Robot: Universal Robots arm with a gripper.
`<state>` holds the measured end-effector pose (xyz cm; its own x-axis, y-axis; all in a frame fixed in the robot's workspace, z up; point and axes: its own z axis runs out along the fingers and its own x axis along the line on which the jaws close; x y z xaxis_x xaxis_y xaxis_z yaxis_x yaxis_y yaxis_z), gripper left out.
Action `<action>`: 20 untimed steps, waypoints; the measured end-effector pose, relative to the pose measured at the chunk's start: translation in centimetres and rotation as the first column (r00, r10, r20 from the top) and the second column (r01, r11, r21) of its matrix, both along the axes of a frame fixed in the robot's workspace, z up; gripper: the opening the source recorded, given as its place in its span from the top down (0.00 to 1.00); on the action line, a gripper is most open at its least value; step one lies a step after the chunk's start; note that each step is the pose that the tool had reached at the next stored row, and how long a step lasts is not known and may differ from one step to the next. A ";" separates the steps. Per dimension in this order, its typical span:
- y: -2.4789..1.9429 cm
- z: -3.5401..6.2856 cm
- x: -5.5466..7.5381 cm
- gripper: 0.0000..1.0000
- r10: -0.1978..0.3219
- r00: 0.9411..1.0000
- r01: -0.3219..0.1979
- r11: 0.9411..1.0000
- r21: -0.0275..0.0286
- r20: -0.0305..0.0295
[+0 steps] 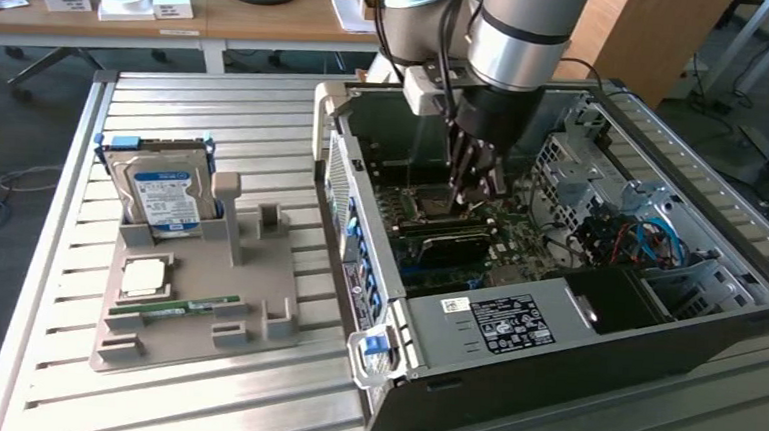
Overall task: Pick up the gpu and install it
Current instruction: 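Press down on the gpu until it lock into place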
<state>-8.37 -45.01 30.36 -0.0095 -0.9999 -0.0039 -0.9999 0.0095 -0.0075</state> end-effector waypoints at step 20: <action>0.00 -2.27 0.0 0.89 0.000 1.000 0.000 1.000 0.000 -0.007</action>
<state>-8.40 -45.01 28.10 -0.0095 -0.9999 -0.0041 -1.0000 0.0095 -0.0009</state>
